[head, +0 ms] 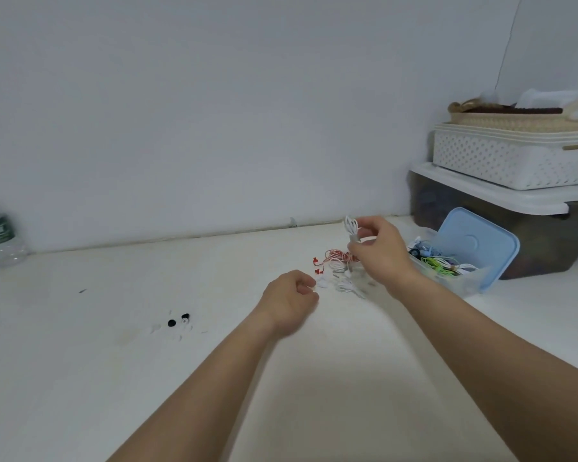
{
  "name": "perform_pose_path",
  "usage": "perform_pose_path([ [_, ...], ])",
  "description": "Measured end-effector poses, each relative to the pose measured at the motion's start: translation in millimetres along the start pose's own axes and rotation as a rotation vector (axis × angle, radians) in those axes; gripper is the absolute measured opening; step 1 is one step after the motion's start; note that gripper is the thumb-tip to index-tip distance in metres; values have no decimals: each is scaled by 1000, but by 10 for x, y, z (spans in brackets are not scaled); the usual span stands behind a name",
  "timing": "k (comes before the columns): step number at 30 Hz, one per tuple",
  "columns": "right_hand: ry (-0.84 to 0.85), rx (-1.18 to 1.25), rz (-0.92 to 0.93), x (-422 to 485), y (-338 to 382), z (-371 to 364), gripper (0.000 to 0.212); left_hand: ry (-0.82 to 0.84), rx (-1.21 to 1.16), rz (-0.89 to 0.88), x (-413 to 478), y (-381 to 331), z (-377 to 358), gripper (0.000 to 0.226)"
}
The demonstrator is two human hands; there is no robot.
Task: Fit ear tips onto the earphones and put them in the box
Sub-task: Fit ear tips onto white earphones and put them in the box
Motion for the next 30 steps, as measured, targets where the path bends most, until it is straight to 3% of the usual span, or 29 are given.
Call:
perform_pose_path([
  [8, 159, 271, -19, -42, 424, -487, 16, -165, -13, -15, -88, 247, 752, 18],
  [15, 332, 332, -153, -331, 564, -1131, 19, -426, 107, 62, -244, 658, 1612, 23],
  [20, 408, 337, -234, -535, 464, -1528, 17, -366, 348, 114, -369, 988, 1893, 37],
  [25, 513, 358, -368, -627, 282, -1815, 23, -316, 419, 123, -460, 1094, 1913, 29],
  [30, 493, 280, -391, -601, 94, -1848, 32, -261, 458, 99, -437, 1093, 1887, 20],
])
Point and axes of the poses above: each hand's wrist, its own x-axis towards the middle knuckle, its own z-axis out of the back of the hand, y = z × x, the point moved 4 cm from there along x, towards the middle knuckle, and after that the axes turned 5 degrees about -y, right-handed, at the moved point
